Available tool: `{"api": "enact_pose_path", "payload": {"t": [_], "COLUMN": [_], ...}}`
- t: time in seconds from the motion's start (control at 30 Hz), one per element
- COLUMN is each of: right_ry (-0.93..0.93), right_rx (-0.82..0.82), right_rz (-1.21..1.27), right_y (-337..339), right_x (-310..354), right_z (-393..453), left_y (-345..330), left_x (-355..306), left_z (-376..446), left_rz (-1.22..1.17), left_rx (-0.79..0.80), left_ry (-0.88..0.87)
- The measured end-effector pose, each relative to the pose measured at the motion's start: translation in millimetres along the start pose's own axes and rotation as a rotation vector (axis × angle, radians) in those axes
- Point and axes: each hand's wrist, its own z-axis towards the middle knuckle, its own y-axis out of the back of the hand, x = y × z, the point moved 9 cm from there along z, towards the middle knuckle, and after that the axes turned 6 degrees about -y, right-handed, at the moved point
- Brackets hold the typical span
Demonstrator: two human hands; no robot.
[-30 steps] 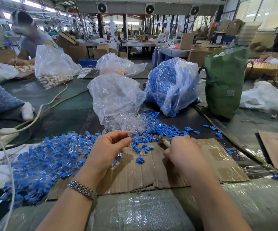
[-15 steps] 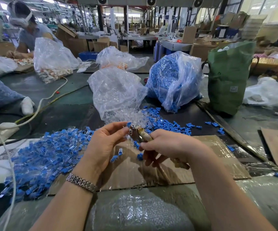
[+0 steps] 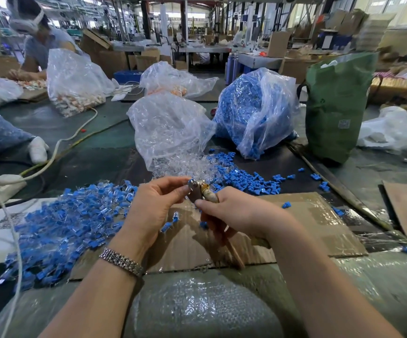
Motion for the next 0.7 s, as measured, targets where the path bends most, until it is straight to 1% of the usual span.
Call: {"api": "enact_pose_path", "payload": {"t": [0.17,0.23,0.33,0.37,0.4,0.43,0.5,0.57,0.63,0.7], "right_ry": [-0.010,-0.003,-0.007,-0.017,-0.029,-0.044,-0.086,-0.153,-0.245,-0.330], "right_rx": [-0.045,-0.051,0.016,0.024,-0.003,-0.066,-0.243,-0.401,-0.498,-0.538], "right_rz": [-0.064,-0.045,0.057,0.067,0.052,0.010,-0.138,-0.322,-0.492,-0.592], "right_y": [-1.3,-1.6,1.0,5.8,14.0,25.5,51.2,69.9,76.6,76.4], "right_x": [-3.3,-3.2,-3.1,-4.1,-5.9,-8.5,-15.4,-24.7,-36.7,-49.6], "right_z": [1.7,0.7,-4.0,-5.7,-6.2,-5.5,-2.4,-1.2,-0.8,-0.3], "left_y": [3.9,4.3,1.9,4.3,10.0,18.1,37.0,46.5,41.8,25.2], "left_x": [-1.8,-3.5,-11.0,-13.6,-15.2,-16.3,-19.2,-22.1,-26.2,-28.9], "left_z": [-1.8,-1.0,-0.7,-0.8,-0.4,0.2,-0.1,-0.6,-1.7,-2.6], "left_rz": [0.136,0.132,0.105,0.118,0.156,0.218,0.389,0.615,0.888,1.029], "left_rx": [0.012,0.011,0.014,-0.008,-0.052,-0.116,-0.263,-0.360,-0.377,-0.305], "left_ry": [-0.030,-0.033,-0.092,-0.122,-0.148,-0.168,-0.197,-0.214,-0.246,-0.333]}}
